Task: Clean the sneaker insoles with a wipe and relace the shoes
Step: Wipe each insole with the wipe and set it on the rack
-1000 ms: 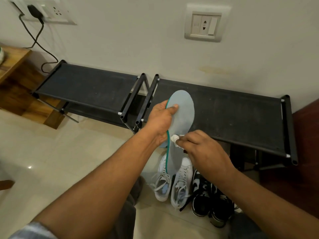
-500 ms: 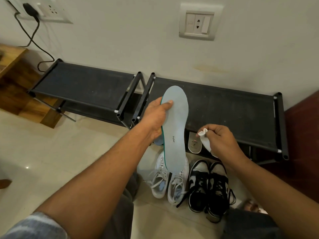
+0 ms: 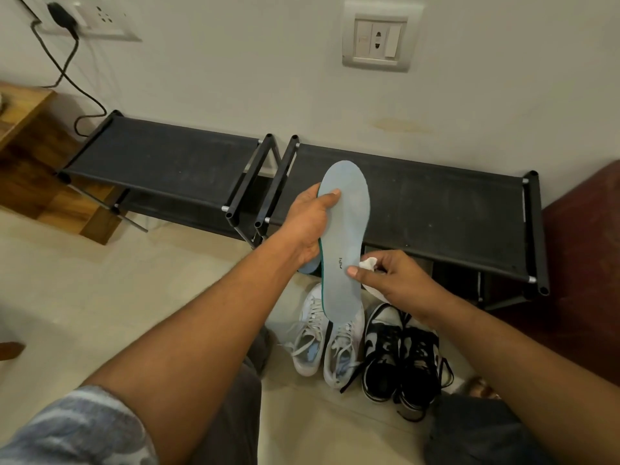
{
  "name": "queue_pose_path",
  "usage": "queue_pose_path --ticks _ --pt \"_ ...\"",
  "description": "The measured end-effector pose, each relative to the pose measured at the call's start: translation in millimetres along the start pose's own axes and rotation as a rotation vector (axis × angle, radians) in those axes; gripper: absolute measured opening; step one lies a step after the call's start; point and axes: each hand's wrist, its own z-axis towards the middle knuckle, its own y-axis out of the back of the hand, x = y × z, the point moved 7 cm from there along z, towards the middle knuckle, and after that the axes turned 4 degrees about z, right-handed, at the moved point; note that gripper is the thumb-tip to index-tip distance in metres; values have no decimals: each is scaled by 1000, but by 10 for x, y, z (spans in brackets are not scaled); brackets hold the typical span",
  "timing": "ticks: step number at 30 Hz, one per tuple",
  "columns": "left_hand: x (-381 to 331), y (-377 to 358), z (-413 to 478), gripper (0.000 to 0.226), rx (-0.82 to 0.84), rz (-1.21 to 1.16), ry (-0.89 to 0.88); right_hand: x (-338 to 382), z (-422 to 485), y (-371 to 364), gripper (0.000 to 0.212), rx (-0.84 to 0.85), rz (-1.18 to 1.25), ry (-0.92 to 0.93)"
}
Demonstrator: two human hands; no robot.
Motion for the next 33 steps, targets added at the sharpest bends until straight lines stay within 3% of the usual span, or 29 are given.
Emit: queue_pose_path --ticks 4,8,13,21,26,33 --pt "6 -3 -47 24 28 22 -48 -57 15 28 19 -38 -21 8" --pt "31 18 -113 25 84 247 -156 -114 36 115 16 -127 -52 31" --pt "177 93 -200 29 210 377 -140 -204 83 154 11 -151 -19 30" --pt "674 214 -329 44 367 638 34 -459 143 54 16 -129 -45 -25" --pt "1029 260 -318 59 408 761 172 -656 120 -77 27 -42 -209 -169" --pt "1430 238 -341 65 426 795 312 -955 94 -155 24 3 -331 -334"
